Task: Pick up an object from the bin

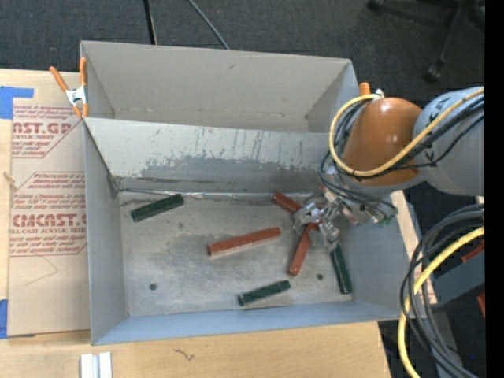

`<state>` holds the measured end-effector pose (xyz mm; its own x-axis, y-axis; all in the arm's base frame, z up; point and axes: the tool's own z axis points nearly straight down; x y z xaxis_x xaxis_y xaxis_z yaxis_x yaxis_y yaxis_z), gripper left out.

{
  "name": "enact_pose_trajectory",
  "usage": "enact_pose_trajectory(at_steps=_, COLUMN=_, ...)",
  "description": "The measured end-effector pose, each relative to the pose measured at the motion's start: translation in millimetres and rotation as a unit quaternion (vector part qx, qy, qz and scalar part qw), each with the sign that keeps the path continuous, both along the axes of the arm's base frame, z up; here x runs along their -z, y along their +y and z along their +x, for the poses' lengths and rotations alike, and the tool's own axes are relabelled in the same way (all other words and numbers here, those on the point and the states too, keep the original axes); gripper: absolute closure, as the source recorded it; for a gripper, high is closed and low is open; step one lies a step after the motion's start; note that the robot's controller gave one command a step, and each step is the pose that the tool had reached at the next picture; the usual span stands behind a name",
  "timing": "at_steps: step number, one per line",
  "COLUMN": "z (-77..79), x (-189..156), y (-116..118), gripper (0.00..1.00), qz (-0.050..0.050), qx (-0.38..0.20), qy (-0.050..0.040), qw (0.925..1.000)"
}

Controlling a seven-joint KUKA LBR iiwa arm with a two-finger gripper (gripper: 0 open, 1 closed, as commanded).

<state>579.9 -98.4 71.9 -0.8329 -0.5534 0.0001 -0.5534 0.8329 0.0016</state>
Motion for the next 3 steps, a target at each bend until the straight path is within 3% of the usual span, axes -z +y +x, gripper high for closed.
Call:
enact_pose_trajectory(at_steps=1, z=8.2, x=-138.8, y=-4.7, gripper=1.0, qz=-0.001, qx=-0.024, qy=-0.006, qw=0.9997)
enact_pose_trajectory(at_steps=2, z=-25.9, x=-210.9, y=-41.1, gripper=1.0, qz=-0.002, qx=-0.152, qy=-0.0034, qw=0.9884)
enact_pose_trajectory(at_steps=3, z=-36.9, x=-192.2, y=-24.1, gripper=1.0, qz=0.001, qx=-0.112, qy=-0.0014, qw=0.9937)
